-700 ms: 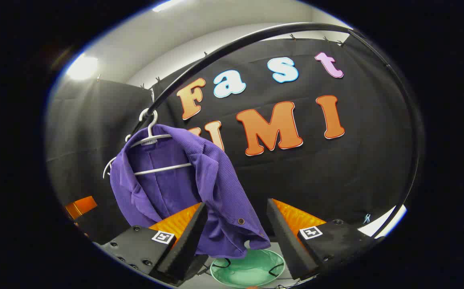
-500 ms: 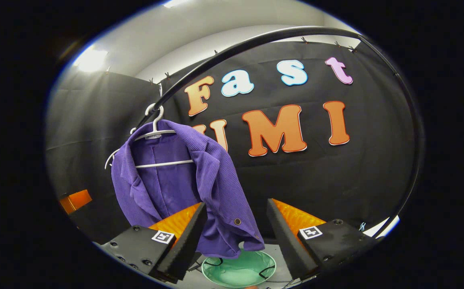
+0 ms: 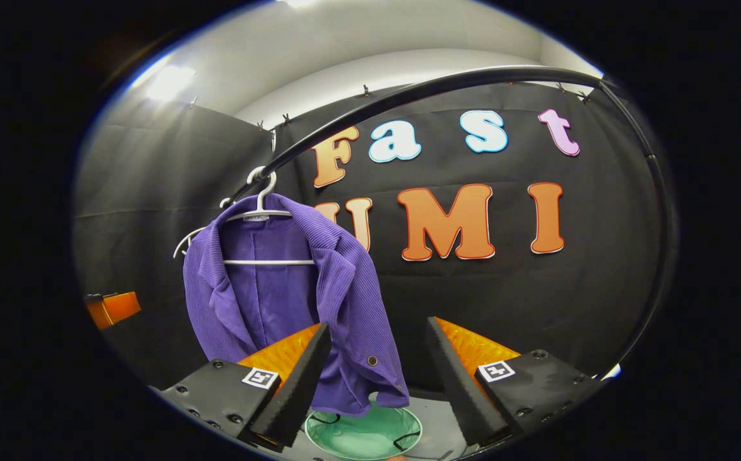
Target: Grasp the clothes on the hanger with both hands and then place them into the laundry hamper below.
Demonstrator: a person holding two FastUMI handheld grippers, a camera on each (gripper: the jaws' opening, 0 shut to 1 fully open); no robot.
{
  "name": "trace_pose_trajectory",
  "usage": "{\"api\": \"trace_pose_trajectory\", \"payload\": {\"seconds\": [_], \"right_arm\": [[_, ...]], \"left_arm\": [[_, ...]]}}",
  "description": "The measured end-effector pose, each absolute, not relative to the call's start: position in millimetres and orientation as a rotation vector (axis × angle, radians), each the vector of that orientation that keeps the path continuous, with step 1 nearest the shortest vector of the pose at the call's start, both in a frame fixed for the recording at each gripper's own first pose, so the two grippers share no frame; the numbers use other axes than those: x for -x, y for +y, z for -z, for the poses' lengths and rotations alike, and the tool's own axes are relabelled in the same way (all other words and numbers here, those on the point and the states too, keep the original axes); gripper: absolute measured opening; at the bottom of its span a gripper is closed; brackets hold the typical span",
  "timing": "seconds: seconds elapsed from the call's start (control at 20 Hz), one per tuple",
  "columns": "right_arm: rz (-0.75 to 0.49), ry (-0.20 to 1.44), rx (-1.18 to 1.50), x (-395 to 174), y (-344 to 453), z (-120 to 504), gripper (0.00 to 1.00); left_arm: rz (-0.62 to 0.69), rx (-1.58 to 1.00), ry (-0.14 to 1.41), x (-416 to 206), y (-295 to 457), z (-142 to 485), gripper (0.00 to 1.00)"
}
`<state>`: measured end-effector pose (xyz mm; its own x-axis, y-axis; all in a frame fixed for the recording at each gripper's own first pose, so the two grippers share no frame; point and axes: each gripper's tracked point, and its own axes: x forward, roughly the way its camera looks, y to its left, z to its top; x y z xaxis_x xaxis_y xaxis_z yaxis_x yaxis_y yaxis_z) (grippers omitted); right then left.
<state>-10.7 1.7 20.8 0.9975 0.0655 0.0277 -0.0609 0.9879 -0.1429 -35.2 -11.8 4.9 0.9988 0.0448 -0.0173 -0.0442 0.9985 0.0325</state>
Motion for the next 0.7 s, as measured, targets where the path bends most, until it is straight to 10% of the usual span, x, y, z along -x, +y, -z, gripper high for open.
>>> {"api": "trace_pose_trajectory", "payload": {"seconds": [0.7], "right_arm": [[-0.095, -0.024, 0.139, 0, 25, -6, 0.98]], "left_arm": [[-0.010, -0.020, 0.028, 6, -21, 8, 0.93]]}}
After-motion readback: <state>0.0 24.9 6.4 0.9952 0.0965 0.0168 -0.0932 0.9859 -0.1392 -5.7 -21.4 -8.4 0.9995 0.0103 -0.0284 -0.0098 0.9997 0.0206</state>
